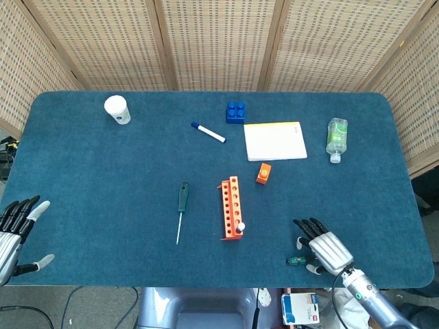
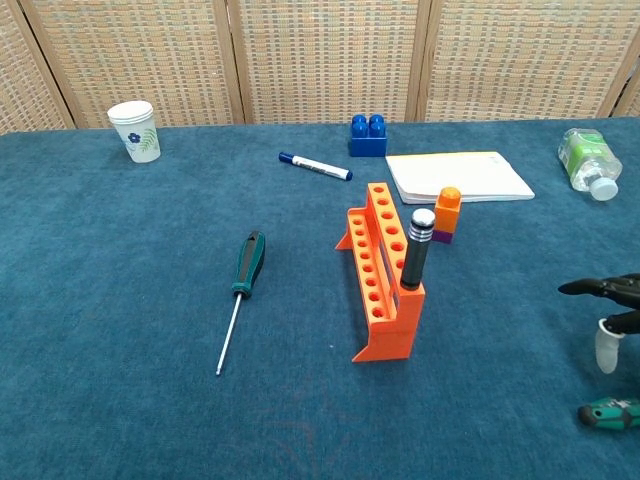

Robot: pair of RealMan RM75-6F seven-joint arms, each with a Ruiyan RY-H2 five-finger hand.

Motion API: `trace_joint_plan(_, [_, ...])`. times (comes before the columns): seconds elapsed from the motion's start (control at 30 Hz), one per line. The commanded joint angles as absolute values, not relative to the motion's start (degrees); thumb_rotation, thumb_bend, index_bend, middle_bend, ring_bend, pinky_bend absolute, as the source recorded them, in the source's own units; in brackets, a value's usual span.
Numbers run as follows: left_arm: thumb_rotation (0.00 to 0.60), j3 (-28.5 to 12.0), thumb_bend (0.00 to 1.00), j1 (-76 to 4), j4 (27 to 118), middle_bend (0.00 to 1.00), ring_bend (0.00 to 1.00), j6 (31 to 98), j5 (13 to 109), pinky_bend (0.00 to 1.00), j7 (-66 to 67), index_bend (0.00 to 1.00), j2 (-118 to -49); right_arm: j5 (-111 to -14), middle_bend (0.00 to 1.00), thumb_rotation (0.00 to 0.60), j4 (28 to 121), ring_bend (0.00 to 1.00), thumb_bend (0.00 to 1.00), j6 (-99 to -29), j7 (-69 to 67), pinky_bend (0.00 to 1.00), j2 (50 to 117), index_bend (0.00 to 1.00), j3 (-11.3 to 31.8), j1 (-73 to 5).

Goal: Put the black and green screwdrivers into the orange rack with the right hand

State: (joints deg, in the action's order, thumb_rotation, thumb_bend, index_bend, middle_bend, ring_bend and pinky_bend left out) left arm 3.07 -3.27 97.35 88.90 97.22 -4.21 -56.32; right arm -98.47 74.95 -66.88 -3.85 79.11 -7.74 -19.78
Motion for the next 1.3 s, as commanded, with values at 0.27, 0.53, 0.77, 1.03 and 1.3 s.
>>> trace_joint_plan(0.27, [0.6, 2.94, 0.0, -3.29, 97.28, 0.0, 0.0, 88.93, 96.93, 0.0, -4.61, 0.0, -56.21, -97.1, 0.0, 0.6, 76.35, 0.0, 0.22, -64.33, -1.41, 0.0, 79.44, 0.42, -8.03, -20.44])
trace_joint_plan(0.53, [0.6, 2.93, 0.0, -3.36, 97.32, 0.0, 0.0, 88.79, 96.86, 0.0, -4.59, 0.0, -56.22, -95.81, 0.0, 0.6, 75.95, 0.0, 0.23, -62.78, -0.71, 0.0, 80.15, 0.42, -8.0, -20.7])
trace_joint_plan(0.77, [0.6, 2.88, 0.0, -3.49, 97.36, 0.0, 0.0, 88.45, 96.63, 0.0, -4.35, 0.0, -56.33, -95.59, 0.0, 0.6, 75.15, 0.0, 0.3, -62.59, -1.12, 0.0, 80.89, 0.48, -8.02, -20.86])
trace_joint_plan(1.03, [0.6, 2.85, 0.0, -3.54, 97.46, 0.0, 0.0, 88.31, 96.47, 0.0, -4.21, 0.0, -56.33, -96.56, 0.0, 0.6, 74.35, 0.0, 0.36, -64.15, -3.05, 0.0, 81.77, 0.59, -8.21, -20.79])
trace_joint_plan(1.3, [0.6, 2.88, 0.0, -3.59, 97.38, 0.0, 0.0, 88.25, 96.48, 0.0, -4.6, 0.0, -56.22, -97.38, 0.0, 0.6, 80.06, 0.0, 0.37, -68.18, -10.62, 0.0, 77.94, 0.61, -6.78, -21.54])
